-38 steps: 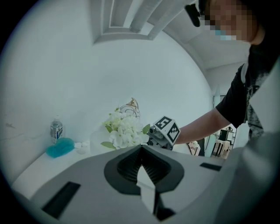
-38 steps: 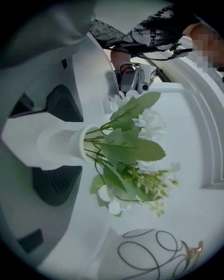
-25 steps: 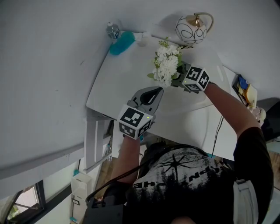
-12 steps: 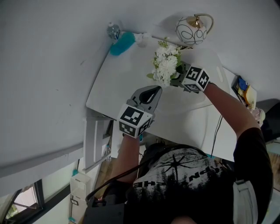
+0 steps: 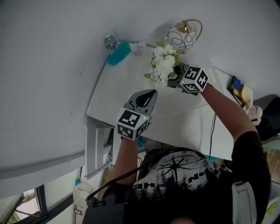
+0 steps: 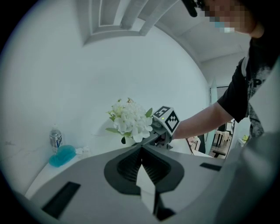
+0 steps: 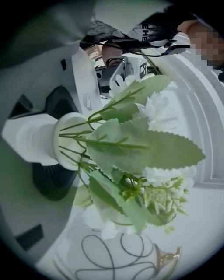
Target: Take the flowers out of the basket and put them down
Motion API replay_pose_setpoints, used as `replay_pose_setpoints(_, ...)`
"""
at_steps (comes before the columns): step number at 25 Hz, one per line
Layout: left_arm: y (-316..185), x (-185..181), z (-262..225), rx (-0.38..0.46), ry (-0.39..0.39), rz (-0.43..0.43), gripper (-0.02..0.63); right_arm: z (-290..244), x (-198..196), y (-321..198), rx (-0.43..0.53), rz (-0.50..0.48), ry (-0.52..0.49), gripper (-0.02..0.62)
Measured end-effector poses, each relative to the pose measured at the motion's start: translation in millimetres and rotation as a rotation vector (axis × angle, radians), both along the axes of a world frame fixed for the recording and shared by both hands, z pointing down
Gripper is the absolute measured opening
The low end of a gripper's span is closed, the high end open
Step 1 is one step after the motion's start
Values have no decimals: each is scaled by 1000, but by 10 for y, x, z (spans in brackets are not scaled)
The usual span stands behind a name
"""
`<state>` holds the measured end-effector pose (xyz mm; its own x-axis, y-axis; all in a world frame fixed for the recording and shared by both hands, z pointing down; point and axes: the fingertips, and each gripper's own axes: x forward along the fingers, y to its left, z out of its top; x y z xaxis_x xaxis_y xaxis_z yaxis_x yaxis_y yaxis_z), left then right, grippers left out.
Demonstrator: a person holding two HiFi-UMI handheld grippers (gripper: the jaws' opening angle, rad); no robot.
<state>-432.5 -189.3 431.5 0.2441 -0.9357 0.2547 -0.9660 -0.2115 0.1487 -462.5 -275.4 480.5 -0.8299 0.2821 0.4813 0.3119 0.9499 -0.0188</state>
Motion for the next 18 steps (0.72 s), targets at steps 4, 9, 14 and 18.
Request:
replay_pose_setpoints(4,9,25,-56,14,-13,-9,11,-237,101,-25,4,34,-21,278)
replay_pose_setpoints(9,24,115,-169,41,-24,-14,11,-496,312,-53,38,82,-39,278)
replay_pose_setpoints(14,64,346,-321,50,-41,-14,11,-766,580,-19,45,128,-74,278)
replay_pose_setpoints(18,14,561,-462,88,-43,-18,11,-1035,856,-7,71,150,-128,278)
